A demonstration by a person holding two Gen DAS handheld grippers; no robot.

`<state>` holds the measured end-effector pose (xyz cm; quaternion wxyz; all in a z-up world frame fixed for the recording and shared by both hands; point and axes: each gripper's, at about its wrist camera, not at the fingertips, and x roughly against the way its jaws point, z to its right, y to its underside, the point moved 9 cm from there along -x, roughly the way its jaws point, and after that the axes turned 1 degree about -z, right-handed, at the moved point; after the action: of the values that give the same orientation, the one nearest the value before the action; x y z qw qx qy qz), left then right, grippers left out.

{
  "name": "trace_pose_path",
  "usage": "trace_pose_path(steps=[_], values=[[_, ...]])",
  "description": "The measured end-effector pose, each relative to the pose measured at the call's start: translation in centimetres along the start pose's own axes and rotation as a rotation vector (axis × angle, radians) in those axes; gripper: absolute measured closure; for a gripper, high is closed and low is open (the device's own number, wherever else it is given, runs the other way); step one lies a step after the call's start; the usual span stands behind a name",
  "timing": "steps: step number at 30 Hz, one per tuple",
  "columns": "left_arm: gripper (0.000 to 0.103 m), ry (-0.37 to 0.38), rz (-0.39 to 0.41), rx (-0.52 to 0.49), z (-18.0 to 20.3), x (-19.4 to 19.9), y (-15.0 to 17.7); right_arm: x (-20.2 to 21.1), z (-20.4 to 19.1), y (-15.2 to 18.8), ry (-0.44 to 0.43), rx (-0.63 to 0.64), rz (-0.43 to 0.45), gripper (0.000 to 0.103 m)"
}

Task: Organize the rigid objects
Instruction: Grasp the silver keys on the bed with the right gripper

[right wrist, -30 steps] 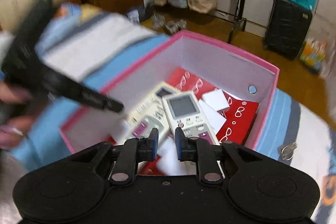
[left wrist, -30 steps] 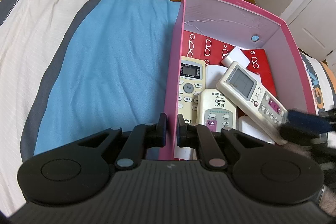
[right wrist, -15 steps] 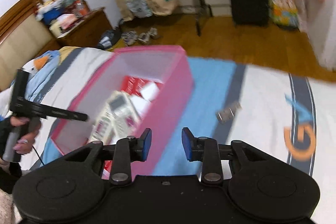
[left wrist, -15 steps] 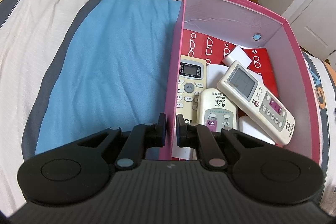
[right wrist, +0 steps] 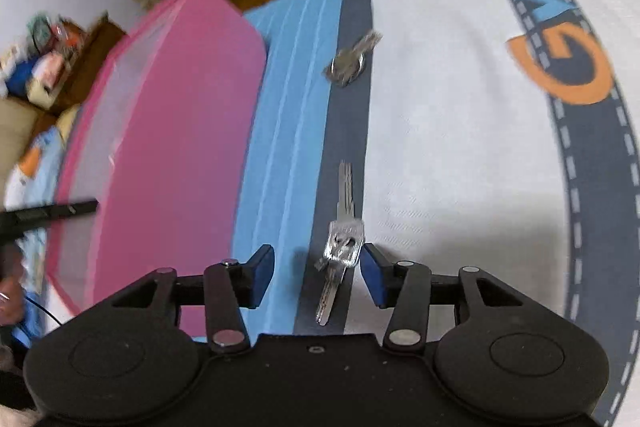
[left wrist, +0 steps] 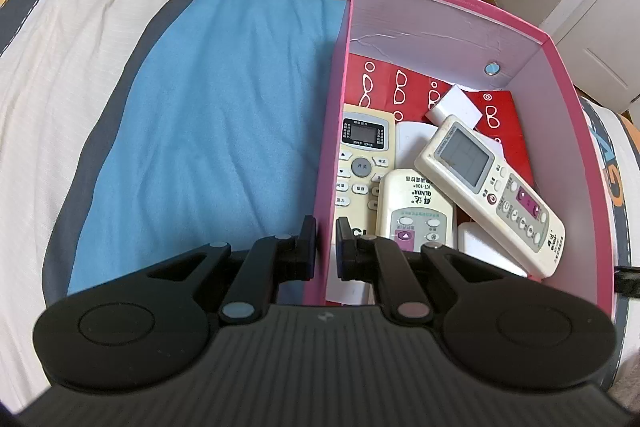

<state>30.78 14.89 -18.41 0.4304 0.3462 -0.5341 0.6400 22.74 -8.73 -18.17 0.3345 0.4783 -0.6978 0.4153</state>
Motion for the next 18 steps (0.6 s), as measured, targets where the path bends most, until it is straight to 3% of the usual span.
trace_pose_path(steps=[2,7,18], values=[[0.095,0.0,0.0,-0.001,0.0,0.0,0.0,-1.0,-0.2,-0.1,0.061,0.049,0.019,0.077],[0.095,0.011,0.002,0.006,0.0,0.1,0.0,1.1,0.7,-1.3,0.129,0.074,0.149,0.077],[0.095,0.022,0.004,0.018,-0.3,0.1,0.1,3.4,0.8,-1.9,0.032,-0.016,0.231,0.077]])
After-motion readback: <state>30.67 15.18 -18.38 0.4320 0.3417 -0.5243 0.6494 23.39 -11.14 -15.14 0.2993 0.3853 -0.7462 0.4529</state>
